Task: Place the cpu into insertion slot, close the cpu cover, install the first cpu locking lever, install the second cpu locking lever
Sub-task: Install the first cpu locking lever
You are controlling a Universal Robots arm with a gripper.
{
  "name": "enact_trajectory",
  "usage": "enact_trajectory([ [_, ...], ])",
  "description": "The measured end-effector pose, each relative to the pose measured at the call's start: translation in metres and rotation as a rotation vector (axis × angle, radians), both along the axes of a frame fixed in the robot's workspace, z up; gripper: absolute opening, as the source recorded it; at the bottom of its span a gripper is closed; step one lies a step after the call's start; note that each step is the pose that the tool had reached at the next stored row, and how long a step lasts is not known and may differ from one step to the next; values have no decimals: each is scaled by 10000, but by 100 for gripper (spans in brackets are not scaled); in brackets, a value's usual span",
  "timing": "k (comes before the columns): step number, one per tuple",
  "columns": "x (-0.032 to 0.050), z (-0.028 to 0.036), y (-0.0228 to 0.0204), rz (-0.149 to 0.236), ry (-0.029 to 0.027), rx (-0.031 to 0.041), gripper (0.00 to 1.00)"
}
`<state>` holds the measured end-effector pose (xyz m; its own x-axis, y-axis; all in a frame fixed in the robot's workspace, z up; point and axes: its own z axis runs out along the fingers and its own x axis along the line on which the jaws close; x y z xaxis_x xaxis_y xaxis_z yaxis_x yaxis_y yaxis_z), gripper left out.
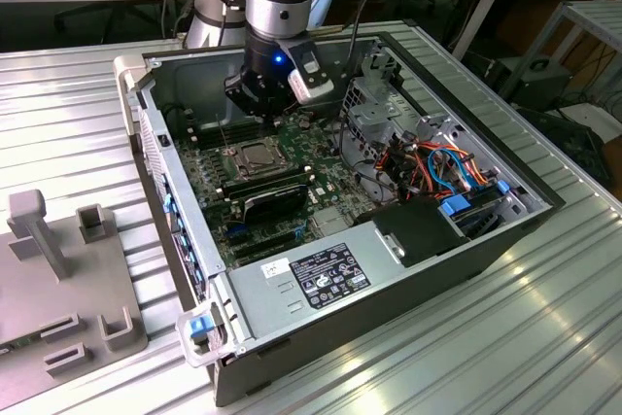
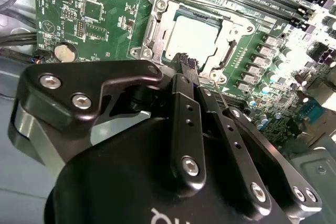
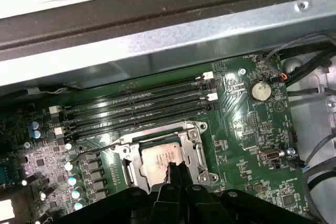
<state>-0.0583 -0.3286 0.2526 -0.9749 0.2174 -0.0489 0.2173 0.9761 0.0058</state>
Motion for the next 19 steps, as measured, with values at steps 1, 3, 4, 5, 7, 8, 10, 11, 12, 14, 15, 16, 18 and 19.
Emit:
enact_trajectory([
  [1,0,0,0,6,1,0,11],
  [3,0,0,0,7,0,0,11],
  [4,0,0,0,8,0,0,11],
  [5,0,0,0,8,0,0,11],
  [7,0,0,0,8,1,0,11],
  [8,0,0,0,8,1,0,11],
  [10,0,0,0,8,0,-1,11],
  [11,0,0,0,8,0,0,11],
  [12,0,0,0,8,0,0,11],
  [14,0,0,0,11,0,0,11],
  [15,0,0,0,22,0,-1,11],
  [16,0,0,0,52,0,0,11],
  [18,0,1,0,350,1,-1,11],
  [19,0,0,0,536,0,-1,11],
])
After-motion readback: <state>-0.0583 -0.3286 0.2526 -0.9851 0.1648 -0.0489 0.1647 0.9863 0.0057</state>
